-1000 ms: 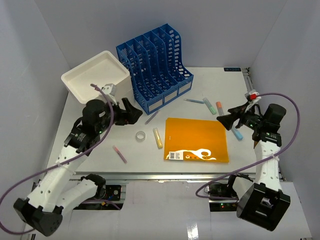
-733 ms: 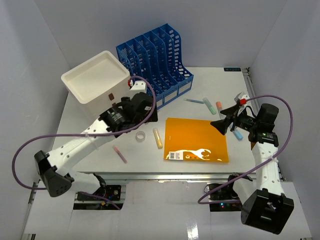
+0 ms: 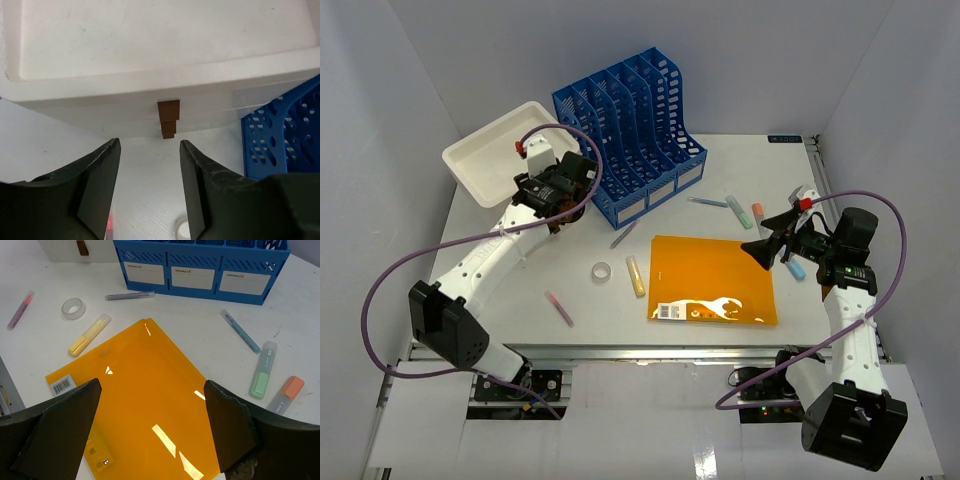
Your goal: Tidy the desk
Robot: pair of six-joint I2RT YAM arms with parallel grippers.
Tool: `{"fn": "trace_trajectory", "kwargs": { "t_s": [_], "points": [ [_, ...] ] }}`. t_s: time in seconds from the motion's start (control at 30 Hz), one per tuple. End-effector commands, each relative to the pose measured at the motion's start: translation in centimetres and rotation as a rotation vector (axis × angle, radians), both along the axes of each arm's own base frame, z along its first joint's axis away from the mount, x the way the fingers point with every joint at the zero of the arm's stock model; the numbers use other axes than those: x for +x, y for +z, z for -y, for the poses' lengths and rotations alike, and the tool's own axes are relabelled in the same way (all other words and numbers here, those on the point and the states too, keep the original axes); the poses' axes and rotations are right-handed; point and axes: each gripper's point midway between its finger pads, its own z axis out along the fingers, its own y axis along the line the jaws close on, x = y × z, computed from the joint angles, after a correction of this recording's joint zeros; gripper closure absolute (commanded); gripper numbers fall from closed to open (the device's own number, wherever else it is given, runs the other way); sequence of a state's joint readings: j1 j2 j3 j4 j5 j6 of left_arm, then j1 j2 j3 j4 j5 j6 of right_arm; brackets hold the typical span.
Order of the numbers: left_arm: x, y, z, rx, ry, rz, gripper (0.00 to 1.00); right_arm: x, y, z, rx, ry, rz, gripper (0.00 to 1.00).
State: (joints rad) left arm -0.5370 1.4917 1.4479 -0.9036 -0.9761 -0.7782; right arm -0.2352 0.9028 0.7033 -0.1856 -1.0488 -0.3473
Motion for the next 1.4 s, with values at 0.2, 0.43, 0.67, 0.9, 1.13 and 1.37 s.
{"fn": "trace_trajectory", "kwargs": {
  "t_s": [0.2,0.43,0.67,0.9,1.13,1.37],
  "points": [
    [3.0,-1.3,-0.3,-0.065,0.048,0.025,0.39,0.4,0.2,0.1,-0.003,-0.005,0.005,0.1],
    [3.8,-1.5,-0.8,-0.045,0.079,0.044,0.46,0.4,0.2,0.1,-0.006,-0.009,0.007,0.1],
    [4.1,-2.0,-1.4,-0.036,0.104,0.042,0.53,0.4,0.2,0.1,-0.008,-0.011,0.008,0.1],
    [4.0,-2.5,-1.7,-0.034,0.117,0.04,0.7,0.4,0.3,0.2,-0.01,-0.014,0.012,0.1],
    [3.7,-3.0,-1.1,-0.077,0.08,0.024,0.87,0.4,0.4,0.2,-0.01,-0.014,0.013,0.1],
    [1.5,-3.6,1.7,-0.155,-0.018,0.015,0.93,0.3,0.3,0.2,-0.008,-0.012,0.011,0.1]
  ]
}}
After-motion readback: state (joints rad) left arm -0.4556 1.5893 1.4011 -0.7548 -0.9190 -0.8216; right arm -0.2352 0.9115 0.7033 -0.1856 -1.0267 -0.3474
